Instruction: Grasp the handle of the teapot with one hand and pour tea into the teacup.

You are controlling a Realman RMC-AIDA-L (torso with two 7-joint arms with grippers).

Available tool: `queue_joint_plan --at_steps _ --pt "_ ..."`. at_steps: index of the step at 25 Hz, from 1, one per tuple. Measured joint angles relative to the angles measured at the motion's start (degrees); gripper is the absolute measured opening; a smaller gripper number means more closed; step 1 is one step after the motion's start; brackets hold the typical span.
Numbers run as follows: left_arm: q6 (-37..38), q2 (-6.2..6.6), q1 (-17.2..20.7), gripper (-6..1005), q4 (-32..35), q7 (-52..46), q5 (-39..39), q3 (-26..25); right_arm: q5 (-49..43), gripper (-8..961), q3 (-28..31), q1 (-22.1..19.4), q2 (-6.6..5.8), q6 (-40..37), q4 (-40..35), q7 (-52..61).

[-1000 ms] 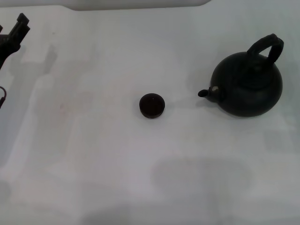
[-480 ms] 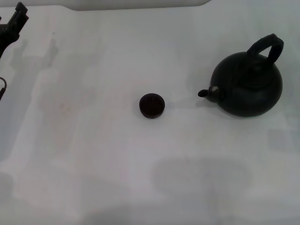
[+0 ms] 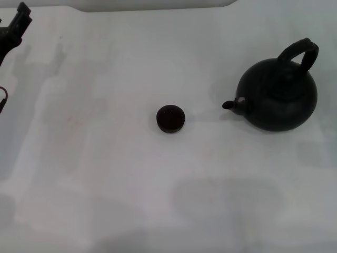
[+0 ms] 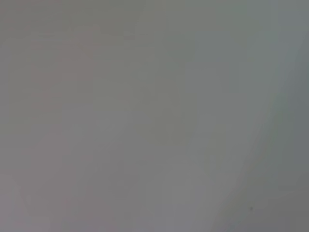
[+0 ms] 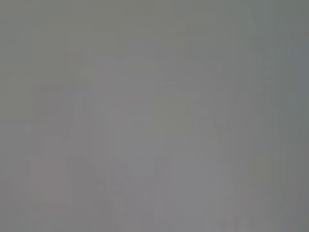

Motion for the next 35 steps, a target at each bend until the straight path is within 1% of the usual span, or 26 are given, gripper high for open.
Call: queue_joint_plan --at_steps 3,6,9,15,21,35 --pt "0.1 0.00 0.0 882 -0.1 0.0 0.1 0.0 0.0 870 0.0 0.2 0.00 0.0 -0.1 -2.1" --pt "0.2 0.01 -0.2 882 -0.4 0.0 0.0 0.0 0.0 870 0.0 0.5 0.13 0.5 0.1 -9.4" --pt "1.2 0.08 -0.6 883 -0.5 0.0 -0.1 0.0 0.0 870 0.0 0.7 0.21 1.4 0.2 -11.1" --pt "1.5 0.15 -0.8 880 -0.5 0.1 -0.1 0.0 0.3 870 0.3 0.9 0.24 3.0 0.0 -10.2" --pt "1.6 0.20 -1.2 877 -0.5 0.1 -0.1 0.0 0.3 870 0.4 0.9 0.24 2.6 -0.1 -7.2" --pt "1.8 0.19 -1.2 877 -0.5 0.0 -0.1 0.0 0.0 871 0.0 1.1 0.24 1.5 -0.2 -7.1"
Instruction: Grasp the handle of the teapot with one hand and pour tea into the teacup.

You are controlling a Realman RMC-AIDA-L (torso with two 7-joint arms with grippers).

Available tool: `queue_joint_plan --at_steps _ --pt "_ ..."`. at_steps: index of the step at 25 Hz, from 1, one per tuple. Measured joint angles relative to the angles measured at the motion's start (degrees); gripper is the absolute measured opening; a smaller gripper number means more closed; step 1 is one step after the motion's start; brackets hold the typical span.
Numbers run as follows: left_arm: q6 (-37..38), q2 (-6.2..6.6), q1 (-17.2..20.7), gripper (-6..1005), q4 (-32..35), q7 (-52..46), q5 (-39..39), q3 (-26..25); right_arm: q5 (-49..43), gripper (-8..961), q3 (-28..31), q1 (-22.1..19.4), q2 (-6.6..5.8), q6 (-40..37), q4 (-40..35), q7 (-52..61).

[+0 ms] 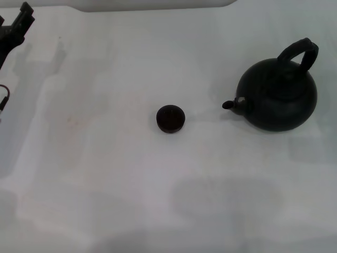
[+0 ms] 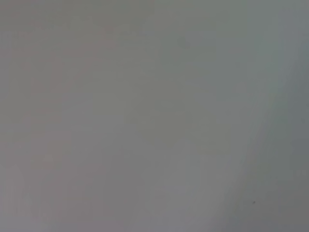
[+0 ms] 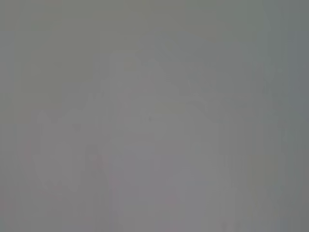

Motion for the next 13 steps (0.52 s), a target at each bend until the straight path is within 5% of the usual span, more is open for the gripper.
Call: queue_joint_plan --at_steps 13 --pt "0.6 0.00 0.0 877 -0.1 0.0 0.0 0.0 -0.1 871 0.0 0.2 0.00 0.0 0.0 0.0"
